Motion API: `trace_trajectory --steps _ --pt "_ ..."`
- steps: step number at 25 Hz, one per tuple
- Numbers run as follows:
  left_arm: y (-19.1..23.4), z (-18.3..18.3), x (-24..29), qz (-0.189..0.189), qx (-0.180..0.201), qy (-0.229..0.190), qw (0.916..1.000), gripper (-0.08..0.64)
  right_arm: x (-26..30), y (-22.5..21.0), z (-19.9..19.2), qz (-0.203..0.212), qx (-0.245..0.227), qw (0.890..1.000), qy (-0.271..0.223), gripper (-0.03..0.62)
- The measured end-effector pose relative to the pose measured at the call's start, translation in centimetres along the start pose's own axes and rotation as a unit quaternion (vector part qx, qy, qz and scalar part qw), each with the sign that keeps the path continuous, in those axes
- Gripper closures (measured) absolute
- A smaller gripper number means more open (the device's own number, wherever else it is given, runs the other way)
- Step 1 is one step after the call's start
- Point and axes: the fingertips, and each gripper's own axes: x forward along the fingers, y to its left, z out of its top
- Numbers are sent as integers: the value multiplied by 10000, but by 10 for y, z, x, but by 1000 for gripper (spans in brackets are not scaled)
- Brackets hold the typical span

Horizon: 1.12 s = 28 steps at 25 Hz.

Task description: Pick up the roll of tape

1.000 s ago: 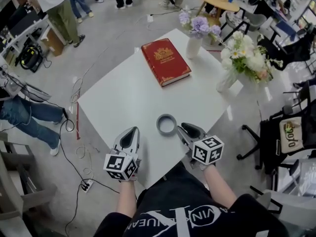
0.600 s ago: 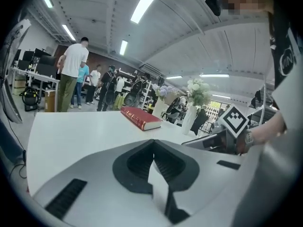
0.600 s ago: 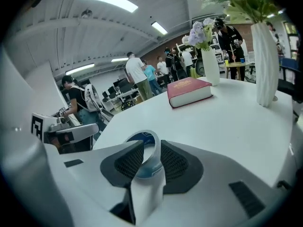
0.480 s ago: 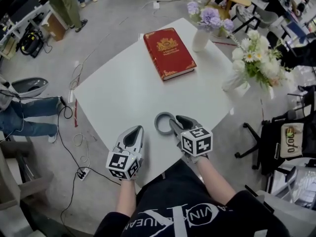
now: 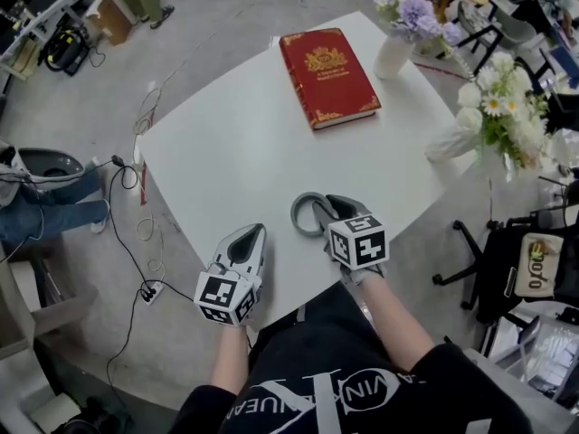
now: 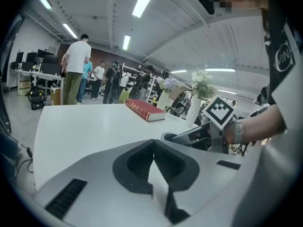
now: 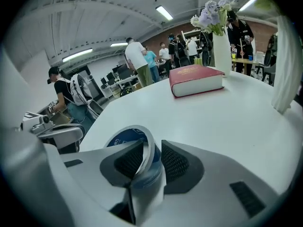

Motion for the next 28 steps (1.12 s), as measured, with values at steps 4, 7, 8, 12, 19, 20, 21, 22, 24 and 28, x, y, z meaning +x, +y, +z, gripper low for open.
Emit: trace_trajectory --steps 4,7,8,12,19,20,21,22,24,28 --pt "3 -7 -4 98 -87 17 9999 557 0 -1 4 -119 -319 9994 -31 509" --pt "3 -10 -8 147 -122 14 9998 557 -4 1 5 -151 -586 9981 -123 514" --pt "3 -11 -10 162 -129 11 9998 557 -6 2 5 -143 -621 9978 -167 515" --pt "6 -8 -14 216 -168 -62 9996 557 -17 5 13 -71 -653 9969 -425 518" --pt "9 10 -17 268 -107 -285 9992 557 -43 4 32 -45 -581 9940 -931 518" --pt "8 13 -18 264 -91 -319 9991 557 -47 4 34 -33 -556 9935 -997 518" --pt "8 17 -19 259 -74 -357 9990 557 -51 5 36 -17 -524 9930 -1062 518" --pt "8 21 -19 254 -55 -398 9989 557 -54 5 39 -3 -494 9924 -1125 518" --pt "7 29 -19 238 -18 -481 9986 557 -61 6 45 6 -474 9911 -1243 518" --pt "4 41 -18 181 43 -612 9980 557 -73 9 54 32 -482 9881 -1461 518"
